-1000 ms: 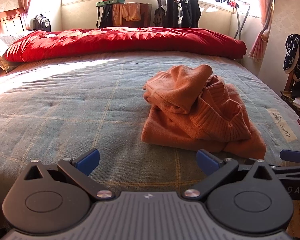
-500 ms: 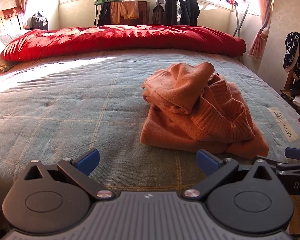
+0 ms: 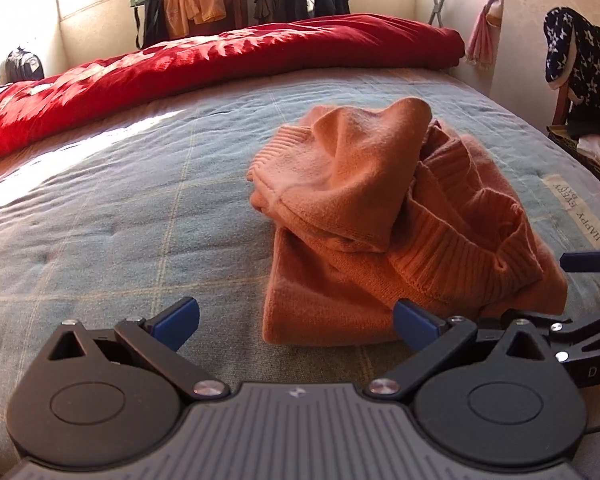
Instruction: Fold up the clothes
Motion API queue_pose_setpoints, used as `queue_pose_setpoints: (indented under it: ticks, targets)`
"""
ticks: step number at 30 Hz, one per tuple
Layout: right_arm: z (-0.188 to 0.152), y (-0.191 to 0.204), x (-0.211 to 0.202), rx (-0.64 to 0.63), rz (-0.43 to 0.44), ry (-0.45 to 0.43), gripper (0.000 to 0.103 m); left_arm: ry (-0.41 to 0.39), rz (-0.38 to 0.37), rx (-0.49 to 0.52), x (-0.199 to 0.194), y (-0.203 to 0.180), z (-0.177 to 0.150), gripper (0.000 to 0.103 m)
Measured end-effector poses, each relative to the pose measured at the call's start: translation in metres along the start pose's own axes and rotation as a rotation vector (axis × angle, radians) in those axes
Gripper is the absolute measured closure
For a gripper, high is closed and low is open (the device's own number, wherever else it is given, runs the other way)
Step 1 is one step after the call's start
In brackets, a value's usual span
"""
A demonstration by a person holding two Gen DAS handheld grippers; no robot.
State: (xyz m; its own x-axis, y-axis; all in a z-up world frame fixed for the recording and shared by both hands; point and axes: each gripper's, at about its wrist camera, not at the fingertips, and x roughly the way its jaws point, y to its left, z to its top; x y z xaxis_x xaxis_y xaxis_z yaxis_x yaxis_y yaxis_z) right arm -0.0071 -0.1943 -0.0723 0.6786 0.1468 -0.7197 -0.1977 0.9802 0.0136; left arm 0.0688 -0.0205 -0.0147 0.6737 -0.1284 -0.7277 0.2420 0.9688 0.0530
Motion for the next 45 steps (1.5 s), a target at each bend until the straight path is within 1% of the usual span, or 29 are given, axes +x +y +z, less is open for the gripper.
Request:
queue_pose_setpoints:
  ticks: [4,6,8,9,13,17,19,21,24,28,30,34,37,41,45]
  targets:
    - [0.008,0.009,0.008,-0.177,-0.018,0.030,0.000,0.029,-0.066,0.142,0.016,-0.003,0.014,0.001]
    - [0.012,0.014,0.013,-0.249,-0.023,0.061,0.000,0.050,-0.103,0.164,0.022,-0.002,0.021,0.001]
    - [0.014,0.018,0.014,-0.313,-0.009,0.080,0.000,0.056,-0.143,0.162,0.025,0.001,0.027,0.001]
    - [0.016,0.020,0.015,-0.344,-0.017,0.081,0.000,0.064,-0.155,0.164,0.026,0.002,0.029,0.001]
    - [0.025,0.024,0.023,-0.402,-0.072,0.103,0.000,0.128,-0.171,0.175,0.032,0.005,0.043,0.001]
    - [0.040,0.024,0.034,-0.422,-0.081,0.159,0.000,0.181,-0.166,0.191,0.034,0.004,0.059,0.001]
    - [0.051,0.026,0.033,-0.452,-0.092,0.169,0.000,0.209,-0.159,0.203,0.035,0.004,0.072,0.001]
    - [0.064,0.028,0.030,-0.480,-0.108,0.170,0.000,0.219,-0.148,0.222,0.034,0.005,0.082,0.001]
    - [0.088,0.024,0.023,-0.461,-0.105,0.167,0.000,0.235,-0.134,0.260,0.035,0.003,0.097,0.001]
    - [0.117,0.016,0.021,-0.425,-0.107,0.176,0.000,0.248,-0.136,0.293,0.035,0.000,0.115,0.001]
    - [0.128,0.013,0.020,-0.412,-0.120,0.164,0.000,0.244,-0.133,0.314,0.037,-0.002,0.122,0.001]
    - [0.149,-0.003,0.026,-0.345,-0.147,0.163,0.000,0.226,-0.144,0.343,0.045,-0.005,0.138,0.001]
    - [0.162,-0.015,0.031,-0.312,-0.155,0.173,0.000,0.251,-0.144,0.345,0.056,-0.009,0.145,0.001]
    - [0.174,-0.026,0.031,-0.316,-0.121,0.144,0.000,0.285,-0.135,0.348,0.072,-0.015,0.153,0.001]
    - [0.186,-0.039,0.033,-0.322,-0.046,0.125,0.000,0.319,-0.126,0.350,0.087,-0.022,0.161,0.001]
